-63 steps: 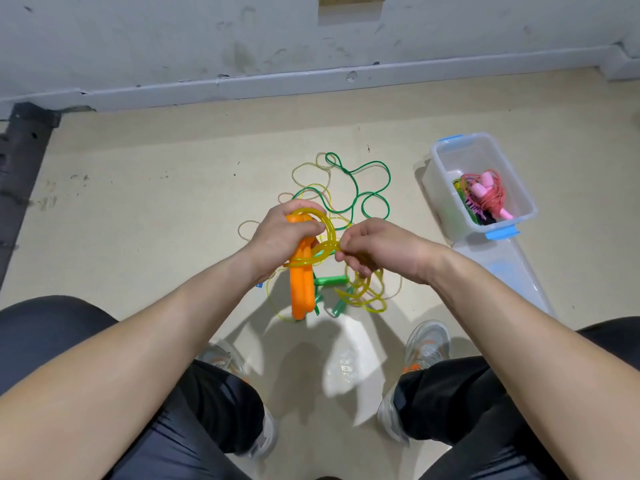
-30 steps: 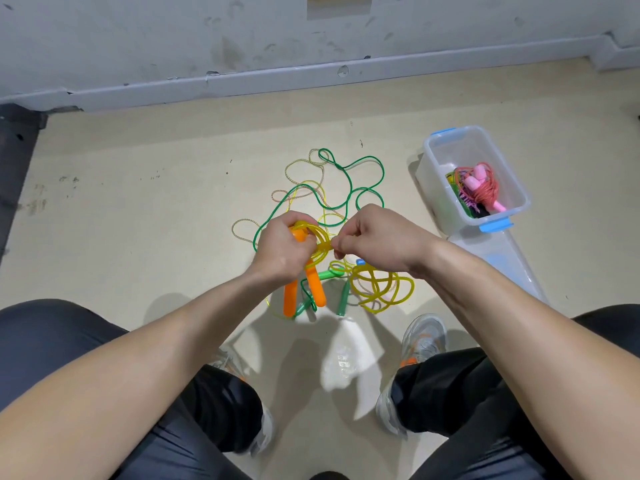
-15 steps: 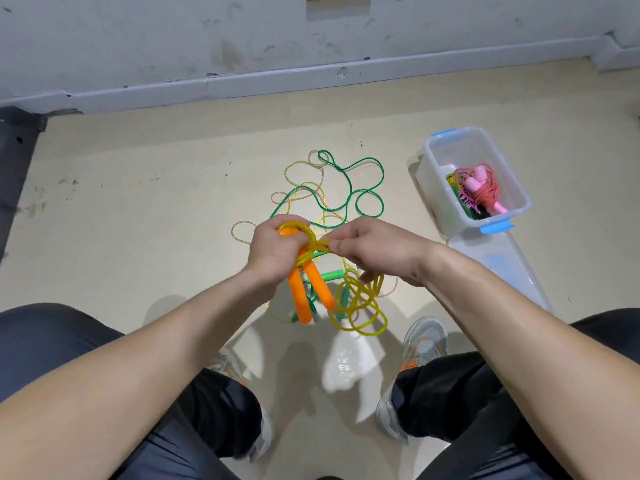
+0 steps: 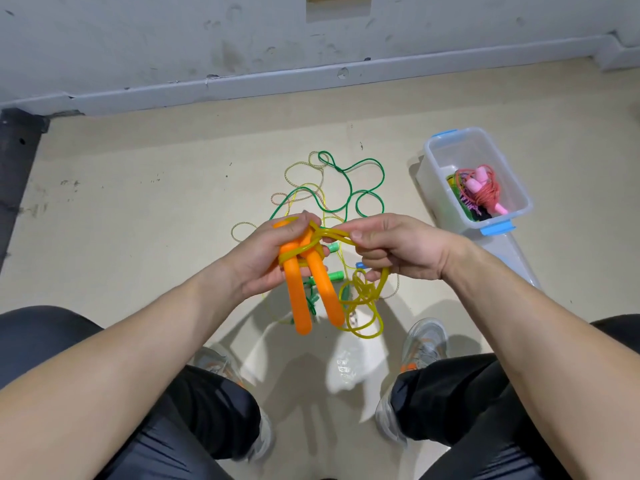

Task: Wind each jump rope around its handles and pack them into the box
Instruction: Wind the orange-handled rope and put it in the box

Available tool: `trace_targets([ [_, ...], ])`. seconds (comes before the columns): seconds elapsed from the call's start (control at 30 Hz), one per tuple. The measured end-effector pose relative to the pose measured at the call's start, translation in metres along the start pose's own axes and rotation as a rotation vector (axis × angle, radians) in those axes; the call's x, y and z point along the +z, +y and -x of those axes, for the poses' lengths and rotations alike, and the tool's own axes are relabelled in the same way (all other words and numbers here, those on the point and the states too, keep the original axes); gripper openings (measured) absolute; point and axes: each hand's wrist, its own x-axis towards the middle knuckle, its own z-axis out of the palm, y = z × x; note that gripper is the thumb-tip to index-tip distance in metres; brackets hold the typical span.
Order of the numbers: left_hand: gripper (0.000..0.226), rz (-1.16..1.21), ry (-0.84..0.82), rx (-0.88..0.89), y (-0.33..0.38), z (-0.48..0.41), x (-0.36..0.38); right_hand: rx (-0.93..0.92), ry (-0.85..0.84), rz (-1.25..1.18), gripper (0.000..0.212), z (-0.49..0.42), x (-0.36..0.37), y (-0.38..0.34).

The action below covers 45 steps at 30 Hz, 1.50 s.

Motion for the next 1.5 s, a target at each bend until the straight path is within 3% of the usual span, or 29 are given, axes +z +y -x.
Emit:
trace_targets([
  [0.2, 0.019, -0.023, 0.147, 0.026, 0.002, -0.008, -0.005, 0.009, 0.099, 0.123, 0.028, -0.007, 0.000, 0.008],
  [0.37, 0.018, 0.006, 0.090, 0.042, 0.007, -0.005, -0.004, 0.014, 0.113, 0.158, 0.029, -0.010, -0.003, 0.015],
  [0.57, 0.013, 0.078, 0.060, 0.075, 0.008, -0.001, -0.002, -0.030, 0.212, 0.392, 0.031, -0.018, 0.003, 0.018],
  [0.67, 0.007, -0.036, 0.223, 0.159, 0.004, -0.004, -0.007, -0.067, 0.305, 0.475, 0.034, -0.018, 0.005, 0.013],
  [0.9, 0.009, -0.401, 0.608, 0.366, 0.002, -0.018, -0.009, -0.191, 0.405, 0.398, 0.024, -0.014, 0.051, -0.009],
  [1.0, 0.015, -0.299, 0.675, 0.392, 0.002, -0.025, -0.006, -0.208, 0.389, 0.295, 0.015, -0.018, 0.088, 0.006],
  [1.13, 0.010, -0.089, 0.728, 0.381, 0.003, -0.028, 0.006, -0.189, 0.529, 0.320, 0.014, -0.027, 0.124, 0.033],
  [1.3, 0.006, 0.152, 0.718, 0.326, 0.011, -0.027, 0.022, -0.450, 0.762, 0.775, 0.029, -0.038, 0.122, 0.057],
  [1.4, 0.006, 0.235, 0.688, 0.298, 0.020, -0.023, 0.027, -0.635, 0.965, 1.083, 0.023, -0.037, 0.118, 0.057],
  [1.5, 0.007, 0.272, 0.676, 0.264, 0.025, -0.018, 0.032, -0.609, 0.952, 1.022, 0.025, -0.030, 0.117, 0.052],
])
